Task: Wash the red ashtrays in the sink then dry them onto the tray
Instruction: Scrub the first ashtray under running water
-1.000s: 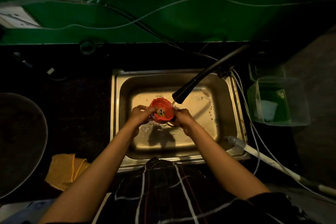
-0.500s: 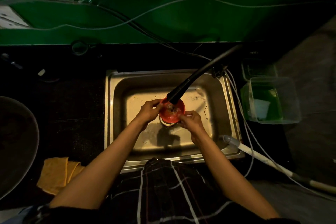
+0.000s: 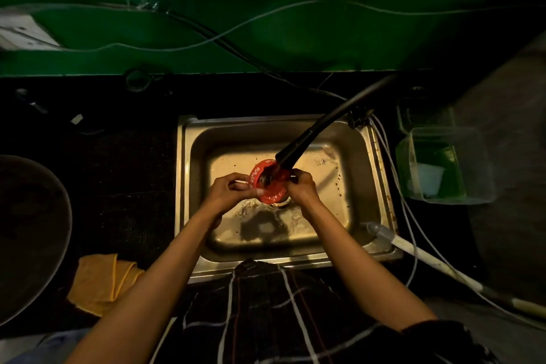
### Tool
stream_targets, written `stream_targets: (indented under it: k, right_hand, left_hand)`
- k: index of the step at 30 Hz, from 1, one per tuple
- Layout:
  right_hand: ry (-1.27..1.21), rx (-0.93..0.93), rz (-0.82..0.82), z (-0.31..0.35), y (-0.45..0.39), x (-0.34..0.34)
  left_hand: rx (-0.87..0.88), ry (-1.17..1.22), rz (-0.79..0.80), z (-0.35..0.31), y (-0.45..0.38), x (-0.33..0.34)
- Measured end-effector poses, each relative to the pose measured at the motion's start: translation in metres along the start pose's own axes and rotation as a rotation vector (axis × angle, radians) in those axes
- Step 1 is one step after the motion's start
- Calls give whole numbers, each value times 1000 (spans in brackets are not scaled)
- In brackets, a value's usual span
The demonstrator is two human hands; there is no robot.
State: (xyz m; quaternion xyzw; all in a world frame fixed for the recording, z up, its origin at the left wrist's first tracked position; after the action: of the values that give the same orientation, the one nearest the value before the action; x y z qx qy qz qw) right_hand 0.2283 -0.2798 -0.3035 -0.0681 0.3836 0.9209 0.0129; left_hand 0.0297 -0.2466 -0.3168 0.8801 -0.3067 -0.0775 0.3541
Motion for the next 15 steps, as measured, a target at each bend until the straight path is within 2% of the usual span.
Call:
stream_targets:
  k: [4,8,11,15]
  right_hand:
    - [-91,68,148,-8,1,21]
    - [-179,97,199,-23,10,20]
    - [-224,125,173,-32,19,11]
    - [-195,110,49,-39,21,-15]
  left_hand:
    - [21,-17,-112,-15,2,-13]
    - [-27,-98,-130,-20,-16,-20]
    - [-85,-164,-111,-22,-24,-12]
    - [-99,-189,55,-25,-31,18]
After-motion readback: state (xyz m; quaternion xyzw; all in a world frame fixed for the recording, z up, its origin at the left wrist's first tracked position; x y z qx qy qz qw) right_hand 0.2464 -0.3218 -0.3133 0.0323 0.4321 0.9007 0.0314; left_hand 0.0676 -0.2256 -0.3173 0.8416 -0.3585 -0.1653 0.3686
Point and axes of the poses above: each hand's wrist, its own y-axis away from the middle knuckle, its own x-axis out of the palm, z = x × y, the point moved 7 cm from there along -y, towards the middle knuckle, and after that the axes turned 15 degrees about z, right-handed, at the moved point
